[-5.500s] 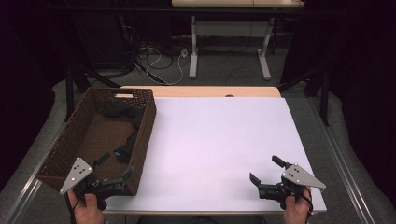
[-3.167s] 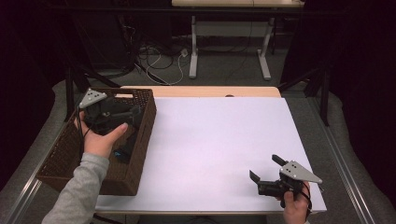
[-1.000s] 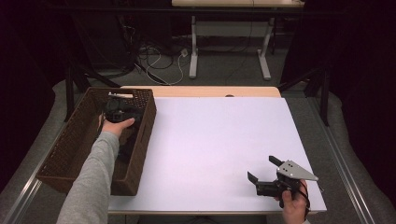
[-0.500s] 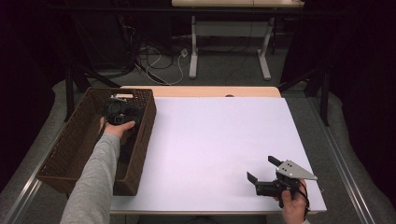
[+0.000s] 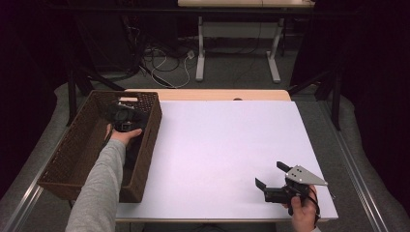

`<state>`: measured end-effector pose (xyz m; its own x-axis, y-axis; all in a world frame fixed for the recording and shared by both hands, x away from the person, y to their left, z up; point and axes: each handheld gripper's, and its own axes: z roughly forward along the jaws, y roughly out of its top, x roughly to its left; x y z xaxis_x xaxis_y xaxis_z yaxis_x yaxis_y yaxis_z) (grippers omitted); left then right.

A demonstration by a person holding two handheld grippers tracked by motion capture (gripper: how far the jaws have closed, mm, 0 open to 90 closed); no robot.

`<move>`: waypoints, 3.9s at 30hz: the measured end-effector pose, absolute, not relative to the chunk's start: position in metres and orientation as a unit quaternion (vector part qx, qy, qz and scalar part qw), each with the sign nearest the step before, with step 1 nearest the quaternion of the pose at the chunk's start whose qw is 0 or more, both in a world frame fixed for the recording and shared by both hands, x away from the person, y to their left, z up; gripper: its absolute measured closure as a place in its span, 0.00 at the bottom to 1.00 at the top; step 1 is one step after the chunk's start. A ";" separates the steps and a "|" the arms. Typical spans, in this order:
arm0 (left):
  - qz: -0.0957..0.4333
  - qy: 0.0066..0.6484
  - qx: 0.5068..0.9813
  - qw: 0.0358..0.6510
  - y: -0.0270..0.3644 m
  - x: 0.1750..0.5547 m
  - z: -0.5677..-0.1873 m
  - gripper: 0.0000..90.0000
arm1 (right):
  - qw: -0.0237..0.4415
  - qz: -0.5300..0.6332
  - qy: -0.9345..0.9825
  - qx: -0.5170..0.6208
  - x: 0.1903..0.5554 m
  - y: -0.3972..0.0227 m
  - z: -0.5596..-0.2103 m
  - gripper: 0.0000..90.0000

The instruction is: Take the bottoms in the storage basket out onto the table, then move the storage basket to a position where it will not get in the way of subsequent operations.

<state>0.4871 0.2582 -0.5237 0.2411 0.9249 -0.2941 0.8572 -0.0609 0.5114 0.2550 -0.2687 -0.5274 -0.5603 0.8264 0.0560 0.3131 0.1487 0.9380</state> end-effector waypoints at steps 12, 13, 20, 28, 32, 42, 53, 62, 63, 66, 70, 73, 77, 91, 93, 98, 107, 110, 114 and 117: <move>0.030 0.622 0.716 0.315 0.255 0.487 -0.530 0.45 | 0.244 0.515 0.720 0.396 0.255 -0.267 -0.529 0.01; 0.026 0.623 0.715 0.316 0.254 0.487 -0.530 0.47 | 0.245 0.516 0.719 0.396 0.256 -0.267 -0.529 0.01; 0.011 0.632 0.707 0.316 0.253 0.488 -0.533 0.50 | 0.246 0.512 0.724 0.391 0.256 -0.267 -0.529 0.01; -0.006 0.641 0.697 0.322 0.254 0.489 -0.535 0.55 | 0.243 0.513 0.724 0.392 0.257 -0.265 -0.530 0.01; -0.006 0.641 0.698 0.319 0.254 0.489 -0.535 0.57 | 0.243 0.513 0.723 0.393 0.257 -0.265 -0.530 0.02; -0.036 0.659 0.674 0.333 0.259 0.490 -0.537 0.61 | 0.242 0.512 0.725 0.392 0.257 -0.265 -0.530 0.02; -0.021 0.648 0.692 0.317 0.256 0.491 -0.531 0.64 | 0.243 0.513 0.723 0.395 0.261 -0.265 -0.531 0.02; -0.013 0.648 0.690 0.323 0.258 0.489 -0.523 0.65 | 0.240 0.508 0.727 0.395 0.263 -0.262 -0.532 0.02; -0.010 0.646 0.691 0.324 0.259 0.489 -0.522 0.65 | 0.240 0.509 0.728 0.393 0.263 -0.263 -0.532 0.02; -0.003 0.647 0.684 0.337 0.261 0.488 -0.519 0.65 | 0.241 0.509 0.724 0.398 0.261 -0.264 -0.531 0.02; 0.006 0.642 0.685 0.344 0.264 0.486 -0.514 0.65 | 0.244 0.510 0.722 0.399 0.259 -0.266 -0.531 0.02; 0.017 0.641 0.681 0.355 0.265 0.483 -0.509 0.65 | 0.242 0.510 0.720 0.403 0.257 -0.266 -0.530 0.02; 0.029 0.636 0.679 0.366 0.267 0.478 -0.502 0.65 | 0.248 0.510 0.721 0.398 0.256 -0.266 -0.530 0.02; 0.079 0.624 0.662 0.408 0.276 0.459 -0.486 0.66 | 0.249 0.511 0.720 0.399 0.255 -0.267 -0.529 0.02; 0.082 0.618 0.663 0.415 0.276 0.456 -0.482 0.66 | 0.248 0.511 0.719 0.400 0.255 -0.267 -0.529 0.02; 0.094 0.611 0.655 0.435 0.277 0.451 -0.475 0.65 | 0.249 0.510 0.720 0.398 0.255 -0.267 -0.529 0.02; 0.115 0.600 0.640 0.466 0.279 0.440 -0.462 0.66 | 0.252 0.509 0.721 0.396 0.256 -0.267 -0.529 0.02; 0.124 0.595 0.638 0.473 0.280 0.436 -0.457 0.66 | 0.252 0.508 0.723 0.396 0.256 -0.267 -0.530 0.02; 0.142 0.588 0.635 0.481 0.281 0.430 -0.448 0.66 | 0.252 0.508 0.722 0.396 0.256 -0.267 -0.529 0.02; 0.156 0.580 0.635 0.486 0.282 0.426 -0.442 0.66 | 0.252 0.508 0.722 0.396 0.256 -0.267 -0.529 0.02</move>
<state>0.4261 0.2820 -0.4417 0.2794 0.8881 -0.3650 0.5855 0.1437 0.7979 0.2557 -0.2668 -0.5295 -0.5585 0.8286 0.0384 0.3167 0.1702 0.9331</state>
